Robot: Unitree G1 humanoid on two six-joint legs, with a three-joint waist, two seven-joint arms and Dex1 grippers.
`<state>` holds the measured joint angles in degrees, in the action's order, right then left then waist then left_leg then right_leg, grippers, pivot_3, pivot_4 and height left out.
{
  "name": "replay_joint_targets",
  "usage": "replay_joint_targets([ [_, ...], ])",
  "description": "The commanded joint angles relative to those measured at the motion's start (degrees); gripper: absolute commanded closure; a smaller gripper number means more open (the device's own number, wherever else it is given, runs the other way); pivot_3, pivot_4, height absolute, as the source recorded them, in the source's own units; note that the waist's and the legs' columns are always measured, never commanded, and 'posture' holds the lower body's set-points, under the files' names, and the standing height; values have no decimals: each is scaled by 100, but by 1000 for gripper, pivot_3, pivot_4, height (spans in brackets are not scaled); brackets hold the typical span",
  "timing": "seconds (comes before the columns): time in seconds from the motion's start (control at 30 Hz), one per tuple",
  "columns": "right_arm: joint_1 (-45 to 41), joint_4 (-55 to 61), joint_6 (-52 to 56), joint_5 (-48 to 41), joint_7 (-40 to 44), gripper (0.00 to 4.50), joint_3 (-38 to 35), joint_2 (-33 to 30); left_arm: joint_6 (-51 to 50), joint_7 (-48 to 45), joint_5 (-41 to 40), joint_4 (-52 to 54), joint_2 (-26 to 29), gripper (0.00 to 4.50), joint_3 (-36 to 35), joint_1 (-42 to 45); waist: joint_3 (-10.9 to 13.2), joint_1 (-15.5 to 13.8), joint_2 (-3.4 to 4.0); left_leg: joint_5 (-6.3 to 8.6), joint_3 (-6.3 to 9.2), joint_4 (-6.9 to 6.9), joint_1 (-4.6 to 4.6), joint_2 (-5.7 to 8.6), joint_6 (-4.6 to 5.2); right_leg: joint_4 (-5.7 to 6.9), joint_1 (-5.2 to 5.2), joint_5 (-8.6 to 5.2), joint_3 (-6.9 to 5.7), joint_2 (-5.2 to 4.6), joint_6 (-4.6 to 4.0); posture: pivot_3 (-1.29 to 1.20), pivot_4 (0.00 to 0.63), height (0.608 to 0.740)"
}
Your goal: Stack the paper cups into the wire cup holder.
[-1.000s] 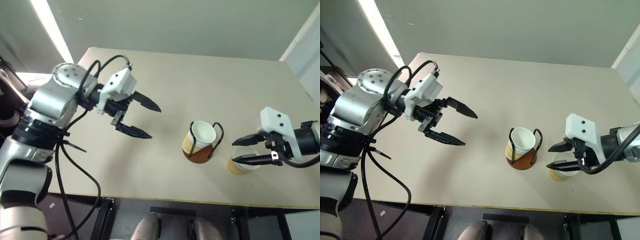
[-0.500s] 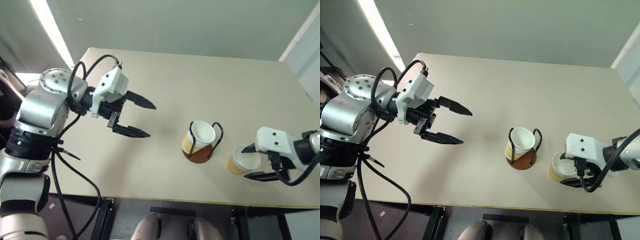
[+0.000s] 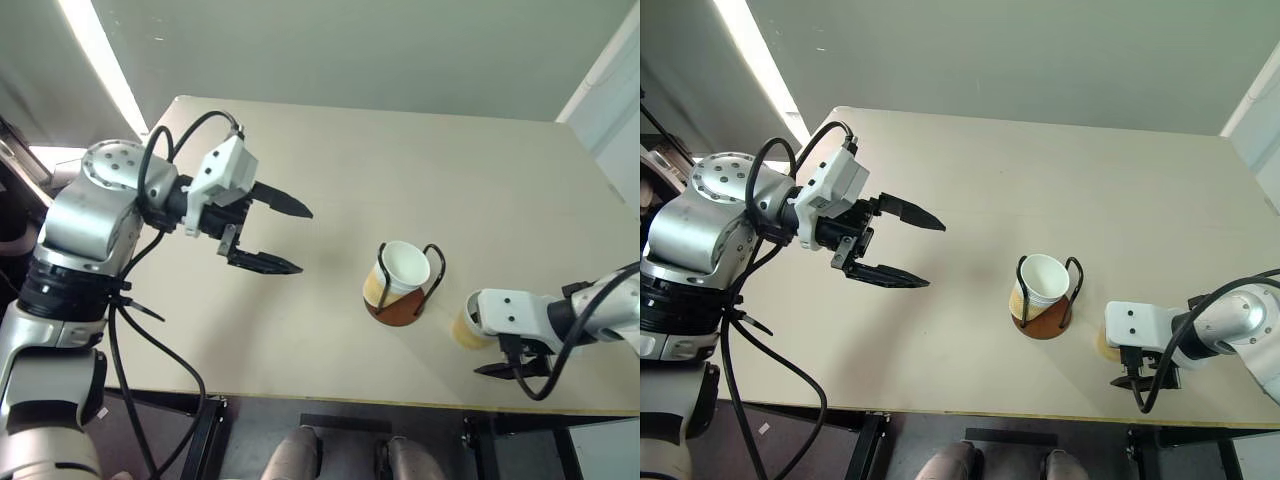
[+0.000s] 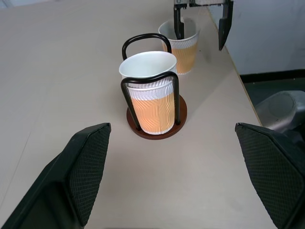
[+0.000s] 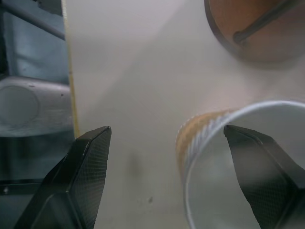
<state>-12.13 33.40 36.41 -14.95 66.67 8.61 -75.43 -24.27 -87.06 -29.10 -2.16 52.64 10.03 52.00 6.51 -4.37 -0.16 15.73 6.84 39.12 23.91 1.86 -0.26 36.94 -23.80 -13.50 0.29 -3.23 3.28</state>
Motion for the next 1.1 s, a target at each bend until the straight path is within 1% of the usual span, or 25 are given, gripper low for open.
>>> replay_joint_targets([
  [0.03, -113, -141, -233, 192, 66, 1472, -32, 19, -12, 17, 41, 202, 3, 0, -220, -7, 0, 0, 0, 0, 0, 0, 0, 0, 0, 0, 0, 0, 0, 0, 0, 0, 150, 740],
  [0.27, -78, -288, -331, 131, 144, 4208, -288, 55, 72, 69, 95, 177, -57, 0, -313, -60, 0, 0, 0, 0, 0, -1, 0, 0, 0, -1, 0, 0, 0, 0, 0, 0, 150, 740],
  [0.3, -89, -280, -292, 81, 150, 4464, -356, 50, 72, 65, 103, 173, -65, 0, -323, -64, 0, 0, 0, 0, -1, -1, 0, 0, 0, 0, 0, 0, 0, 0, 0, 0, 150, 740],
  [0.47, -384, -397, -16, -245, 276, 4464, -858, -39, 91, 51, 139, 153, -106, 0, -364, -73, 0, 5, 0, 0, -1, -2, 0, 0, 0, 0, 0, 0, 0, 0, 0, 0, 150, 740],
  [0.53, -814, -656, 74, -376, 402, 4464, -1029, -119, 100, 48, 156, 135, -138, 0, -372, -51, 0, 11, 0, 0, -2, -2, -1, 0, 0, 0, 0, 0, 1, 0, 0, 0, 150, 740],
  [0.6, -1490, -938, 203, -510, 535, 4464, -1050, -146, 108, 31, 170, 117, -159, 0, -375, -28, 0, 15, 1, 0, -2, -2, -1, 0, 0, -1, 0, 0, 2, 0, 0, 0, 150, 740],
  [0.67, -2212, -1131, 338, -604, 676, 4464, -915, -101, 122, 5, 184, 102, -173, 0, -375, -13, 0, 29, 1, 0, -2, -3, -3, 0, 0, 0, -2, 0, 2, 0, 0, 0, 150, 740],
  [0.77, -3323, -1300, 524, -613, 887, 4464, -522, 114, 145, -35, 211, 70, -200, 0, -367, 14, 0, 44, 1, -1, 0, -10, -4, -1, -2, 1, -3, 0, 1, 2, -1, 0, 150, 740],
  [0.83, -3949, -1186, 803, -747, 940, 4464, -234, 469, 147, -32, 216, 75, -228, 0, -364, 25, -5, 56, -10, -1, 8, -13, -3, 0, -2, -3, 1, 0, -4, 2, -1, 0, 150, 740],
  [0.9, -4250, -1009, 1067, -848, 968, 4464, -20, 711, 142, -25, 218, 93, -247, 0, -370, 19, -1, 91, -3, -1, 1, -7, 3, 6, 2, -5, -4, 2, 4, -1, 3, 0, 150, 740],
  [1.1, -4591, -667, 1625, -1030, 858, 4464, 308, 1203, 149, -22, 228, 101, -273, 0, -386, -8, -1, 92, -4, -2, 11, -6, 8, 4, 2, -9, -4, 0, -4, 0, 0, 0, 150, 740],
])
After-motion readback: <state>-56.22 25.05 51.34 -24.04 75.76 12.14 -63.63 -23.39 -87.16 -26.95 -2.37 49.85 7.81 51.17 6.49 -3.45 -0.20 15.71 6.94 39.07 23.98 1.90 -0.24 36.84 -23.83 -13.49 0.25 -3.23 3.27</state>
